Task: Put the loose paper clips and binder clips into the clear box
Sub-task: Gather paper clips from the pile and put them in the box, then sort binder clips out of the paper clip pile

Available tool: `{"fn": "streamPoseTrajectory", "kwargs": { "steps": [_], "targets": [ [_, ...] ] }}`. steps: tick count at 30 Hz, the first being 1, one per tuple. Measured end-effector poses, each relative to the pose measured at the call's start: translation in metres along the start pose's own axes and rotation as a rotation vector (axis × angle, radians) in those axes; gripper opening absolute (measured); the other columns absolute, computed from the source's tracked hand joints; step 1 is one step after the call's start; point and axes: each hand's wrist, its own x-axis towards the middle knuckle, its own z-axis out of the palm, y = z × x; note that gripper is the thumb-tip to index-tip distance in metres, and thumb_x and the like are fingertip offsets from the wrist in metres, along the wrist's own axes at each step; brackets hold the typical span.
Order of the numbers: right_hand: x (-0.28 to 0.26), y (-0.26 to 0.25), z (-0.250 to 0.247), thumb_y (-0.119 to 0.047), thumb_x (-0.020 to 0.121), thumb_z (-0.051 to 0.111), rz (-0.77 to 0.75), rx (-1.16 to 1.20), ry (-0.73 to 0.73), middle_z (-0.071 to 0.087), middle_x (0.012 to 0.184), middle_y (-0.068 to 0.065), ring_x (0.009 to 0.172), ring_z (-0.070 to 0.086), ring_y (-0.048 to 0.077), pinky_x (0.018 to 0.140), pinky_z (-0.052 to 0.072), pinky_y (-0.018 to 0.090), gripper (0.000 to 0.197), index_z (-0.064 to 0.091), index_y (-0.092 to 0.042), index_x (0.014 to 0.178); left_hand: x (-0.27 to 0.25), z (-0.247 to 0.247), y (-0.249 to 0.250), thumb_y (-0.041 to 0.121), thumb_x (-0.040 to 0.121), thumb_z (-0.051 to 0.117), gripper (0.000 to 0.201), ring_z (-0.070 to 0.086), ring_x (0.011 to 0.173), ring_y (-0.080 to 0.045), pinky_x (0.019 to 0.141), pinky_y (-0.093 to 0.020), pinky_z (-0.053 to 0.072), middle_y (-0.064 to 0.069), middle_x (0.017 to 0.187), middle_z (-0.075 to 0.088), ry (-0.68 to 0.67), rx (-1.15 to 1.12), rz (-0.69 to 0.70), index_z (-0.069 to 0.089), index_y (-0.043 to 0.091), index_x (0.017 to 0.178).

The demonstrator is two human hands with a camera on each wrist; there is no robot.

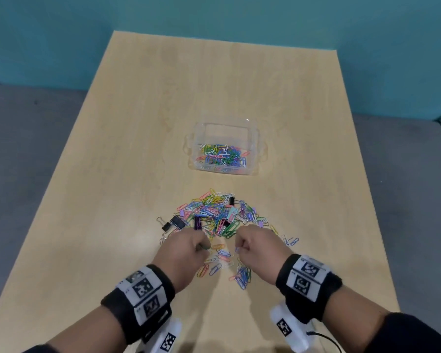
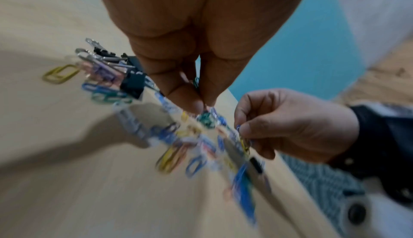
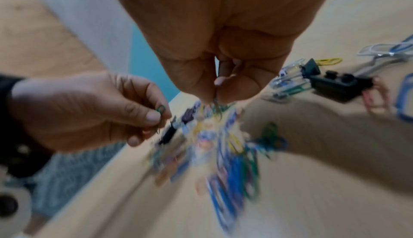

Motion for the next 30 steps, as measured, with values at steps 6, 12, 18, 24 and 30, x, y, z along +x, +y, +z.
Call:
{"fn": "streamPoseTrajectory", "kwargs": {
  "steps": [6,12,18,24,30],
  "targets": [
    [0.055,-0.021,-0.081,-0.008,0.076,0.057,0.013,0.21,0.245,0.062,0.065,-0.001,0.058,0.056,0.016,0.06,0.048,0.029,0.008,0.062,-0.014,0.073,0.061,-0.071,0.039,0.004,0.079,0.068,0.019,0.058,0.044,-0.012,0.049,-0.026,0.048,0.001,0.055,0.062,0.177,-0.31,-0.01,0.064,0.019,0.069],
    [0.125,-0.039,-0.13,-0.008,0.072,0.058,0.043,0.276,0.387,0.058,0.063,-0.003,0.07,0.063,0.029,0.065,0.056,0.047,0.008,0.062,-0.014,0.071,0.129,-0.102,0.075,0.005,0.081,0.064,0.008,0.062,0.05,-0.011,0.058,-0.026,0.053,-0.003,0.066,0.063,0.338,-0.332,0.053,0.066,0.013,0.082],
    [0.108,-0.021,-0.112,-0.024,0.086,0.06,0.066,0.03,0.31,0.062,0.107,0.009,0.093,0.06,0.027,0.083,0.048,0.035,0.027,0.061,-0.015,0.112,0.117,-0.095,0.036,0.027,0.084,0.064,0.031,0.064,0.091,-0.022,0.09,-0.035,0.049,-0.002,0.111,0.064,0.35,-0.085,0.003,0.064,0.021,0.114],
    [0.033,0.013,-0.016,-0.009,0.076,0.057,-0.235,-0.498,0.124,0.051,0.128,0.014,0.114,0.051,0.037,0.089,0.049,0.045,0.049,0.051,-0.009,0.125,0.028,-0.044,-0.025,0.038,0.084,0.047,0.048,0.052,0.112,-0.032,0.098,-0.036,0.04,-0.015,0.125,0.054,0.249,0.253,0.116,0.059,0.012,0.122],
    [-0.006,0.022,0.03,-0.035,0.082,0.06,-0.223,-0.582,0.152,0.038,0.147,0.013,0.137,0.033,0.035,0.106,0.036,0.05,0.067,0.039,-0.009,0.14,-0.03,0.012,-0.052,0.049,0.085,0.04,0.069,0.027,0.138,-0.033,0.107,-0.041,0.026,-0.018,0.148,0.034,0.099,0.587,0.175,0.042,0.006,0.138]
  ]
}}
